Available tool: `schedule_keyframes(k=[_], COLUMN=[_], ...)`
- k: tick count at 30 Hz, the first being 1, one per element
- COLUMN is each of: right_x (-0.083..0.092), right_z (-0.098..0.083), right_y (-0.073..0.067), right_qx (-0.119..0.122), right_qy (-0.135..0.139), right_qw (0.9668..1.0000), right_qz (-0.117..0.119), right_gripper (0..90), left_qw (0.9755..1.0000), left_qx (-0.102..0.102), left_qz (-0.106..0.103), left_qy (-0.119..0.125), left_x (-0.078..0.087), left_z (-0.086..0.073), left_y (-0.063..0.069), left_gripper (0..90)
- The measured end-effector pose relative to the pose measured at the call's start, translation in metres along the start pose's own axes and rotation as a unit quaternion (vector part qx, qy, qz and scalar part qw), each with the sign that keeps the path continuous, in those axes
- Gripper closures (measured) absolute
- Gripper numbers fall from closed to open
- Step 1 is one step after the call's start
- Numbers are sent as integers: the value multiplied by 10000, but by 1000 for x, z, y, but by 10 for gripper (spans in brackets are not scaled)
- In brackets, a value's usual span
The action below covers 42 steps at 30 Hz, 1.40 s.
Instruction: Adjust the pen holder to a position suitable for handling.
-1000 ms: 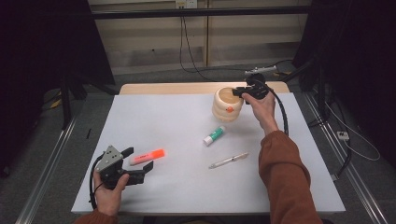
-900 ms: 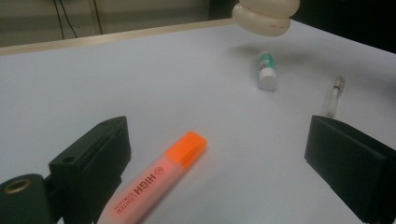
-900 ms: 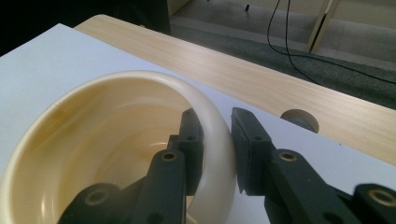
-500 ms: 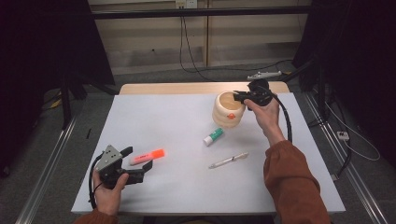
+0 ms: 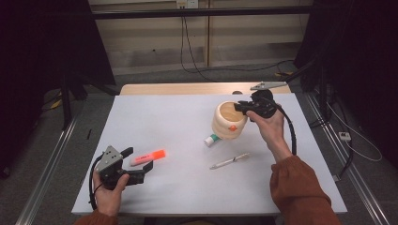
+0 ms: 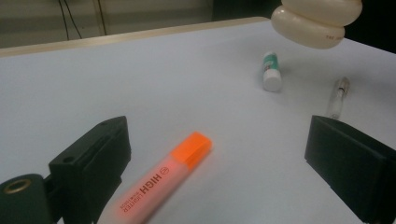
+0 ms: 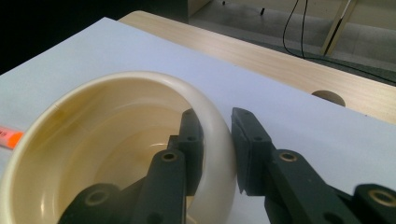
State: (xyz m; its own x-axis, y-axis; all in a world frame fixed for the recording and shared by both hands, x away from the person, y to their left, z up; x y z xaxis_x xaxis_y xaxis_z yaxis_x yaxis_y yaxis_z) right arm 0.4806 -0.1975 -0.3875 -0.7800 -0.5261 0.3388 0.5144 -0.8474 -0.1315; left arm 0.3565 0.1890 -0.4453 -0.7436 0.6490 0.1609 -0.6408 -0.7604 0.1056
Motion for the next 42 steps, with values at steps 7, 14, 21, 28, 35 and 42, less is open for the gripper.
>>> schedule_keyframes(k=[7,14,21,28,35,42], right_x=[10,12,3,-7,-16,-25], right_z=[-7,-15,-24,-32,-37,-43], right_y=[-24,-52,-75,-91,-106,-120], right_qx=[32,43,34,26,15,38], right_qy=[-33,-3,-74,-120,-207,-284], right_qw=[10000,9996,9990,9981,9974,9965], right_qz=[71,279,438,599,689,791], right_gripper=[751,751,748,746,745,745], left_qw=[10000,10000,10000,10000,10000,10000], left_qx=[-16,-15,11,-37,20,-1], left_qz=[3,-2,3,-45,1,-13], left_qy=[20,6,22,8,17,6], left_x=[1,1,1,-1,0,0], left_z=[1,1,1,1,0,0], left_y=[1,1,1,3,2,2], left_gripper=[67,67,67,67,67,67])
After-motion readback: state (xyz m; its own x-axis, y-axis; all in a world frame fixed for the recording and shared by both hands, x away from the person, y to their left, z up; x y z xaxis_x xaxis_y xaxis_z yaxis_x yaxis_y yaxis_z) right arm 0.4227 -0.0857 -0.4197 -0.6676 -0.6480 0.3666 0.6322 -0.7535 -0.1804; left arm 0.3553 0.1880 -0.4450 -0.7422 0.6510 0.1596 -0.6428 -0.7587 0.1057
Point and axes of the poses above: each handheld gripper's, and its own axes: x roughly backward along the jaws, z roughly out of its top, y roughly to its right, the point moved 6 cm from there along -x, roughly forward along the jaws, and after that the axes turned 15 degrees about y, right-handed, at the moved point
